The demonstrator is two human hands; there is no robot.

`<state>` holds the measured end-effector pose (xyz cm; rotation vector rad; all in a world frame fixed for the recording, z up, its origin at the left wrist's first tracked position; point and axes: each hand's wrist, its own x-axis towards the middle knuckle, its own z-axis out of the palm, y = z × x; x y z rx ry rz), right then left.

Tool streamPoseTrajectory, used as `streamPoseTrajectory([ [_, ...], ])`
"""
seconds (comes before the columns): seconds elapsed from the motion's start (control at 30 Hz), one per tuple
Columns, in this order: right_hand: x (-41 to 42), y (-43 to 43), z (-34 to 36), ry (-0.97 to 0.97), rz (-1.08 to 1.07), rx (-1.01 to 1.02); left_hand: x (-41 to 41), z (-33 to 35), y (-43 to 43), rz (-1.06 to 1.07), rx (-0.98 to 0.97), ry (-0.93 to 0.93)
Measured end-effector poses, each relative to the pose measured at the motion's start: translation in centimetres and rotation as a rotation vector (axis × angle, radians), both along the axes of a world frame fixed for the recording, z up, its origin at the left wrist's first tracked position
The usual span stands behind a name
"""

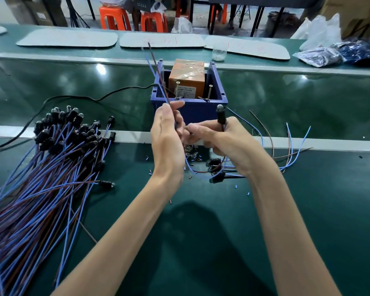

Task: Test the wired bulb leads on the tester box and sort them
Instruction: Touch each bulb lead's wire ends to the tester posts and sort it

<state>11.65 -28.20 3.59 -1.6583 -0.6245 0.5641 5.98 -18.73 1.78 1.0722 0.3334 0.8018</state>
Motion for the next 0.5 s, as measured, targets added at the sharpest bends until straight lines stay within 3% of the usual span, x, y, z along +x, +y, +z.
streamPoseTrajectory([
  [0.17,-0.2,1.1,-0.7,0.039,-0.104,0.11,-0.1,-0.1,-0.1,0.076,0.123,0.074],
  [0.5,-0.7,1.6,-1.3,0.093,-0.152,0.188,-0.3,-0.3,0.3,0.048,-0.133,0.185],
])
